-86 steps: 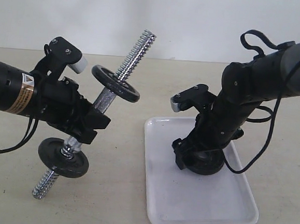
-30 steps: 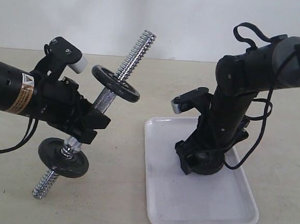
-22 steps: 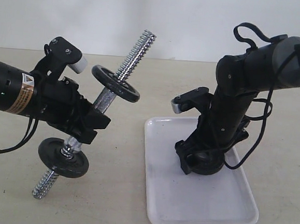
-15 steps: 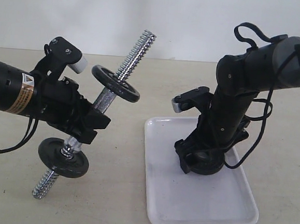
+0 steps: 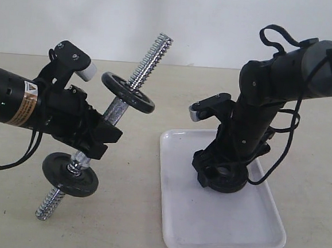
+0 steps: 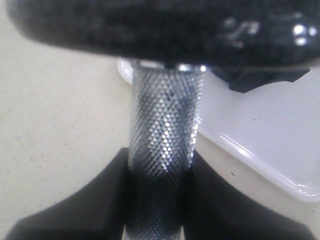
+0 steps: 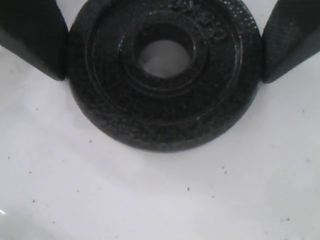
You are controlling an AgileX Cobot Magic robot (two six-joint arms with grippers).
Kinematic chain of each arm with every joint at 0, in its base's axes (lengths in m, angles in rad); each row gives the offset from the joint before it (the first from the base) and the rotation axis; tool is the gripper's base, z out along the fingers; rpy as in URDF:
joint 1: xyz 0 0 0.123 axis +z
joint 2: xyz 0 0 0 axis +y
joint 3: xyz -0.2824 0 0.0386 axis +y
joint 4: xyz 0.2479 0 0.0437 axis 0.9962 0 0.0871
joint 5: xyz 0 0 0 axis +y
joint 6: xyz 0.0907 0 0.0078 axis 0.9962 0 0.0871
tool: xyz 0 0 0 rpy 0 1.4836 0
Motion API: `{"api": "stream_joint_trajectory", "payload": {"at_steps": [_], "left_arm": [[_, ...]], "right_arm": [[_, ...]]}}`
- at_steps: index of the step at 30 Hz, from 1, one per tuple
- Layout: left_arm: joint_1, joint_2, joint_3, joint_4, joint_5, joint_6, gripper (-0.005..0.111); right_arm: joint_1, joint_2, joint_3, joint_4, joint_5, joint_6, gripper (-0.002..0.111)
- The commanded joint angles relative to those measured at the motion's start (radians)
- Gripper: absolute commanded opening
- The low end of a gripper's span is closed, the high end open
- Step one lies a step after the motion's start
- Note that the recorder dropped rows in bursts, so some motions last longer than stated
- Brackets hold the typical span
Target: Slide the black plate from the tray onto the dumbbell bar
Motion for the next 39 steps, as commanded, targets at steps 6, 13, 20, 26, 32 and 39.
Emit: {"api": "stream_joint_trajectory", "payload": {"at_steps": [6,13,20,26,32,39], "left_arm": [[-0.001,-0.059,-0.038,-0.037,-0.034,-0.003,0.004],[-0.001,-0.059,-0.038,-0.037,-0.034,-0.003,0.004],[-0.001,-0.059,-0.038,-0.037,-0.034,-0.003,0.004],[-0.001,-0.059,-0.038,-0.037,-0.034,-0.003,0.004],[-0.001,-0.059,-0.038,-0.037,-0.034,-0.003,0.004],[-0.001,-0.059,-0.038,-0.037,-0.036,-0.003,0.004]], "right_arm": [[0.002,0.022,0.01,0.017,-0.001,-0.006,0.077],[0.002,0.022,0.01,0.017,-0.01,-0.006,0.049],[0.002,0.022,0.01,0.018,0.011,0.004,0.0],[0.002,0.022,0.01,0.018,0.007,0.004,0.0],[0.002,0.022,0.01,0.018,0.007,-0.002,0.0],[0.002,0.022,0.01,0.018,-0.02,0.003,0.0]]}}
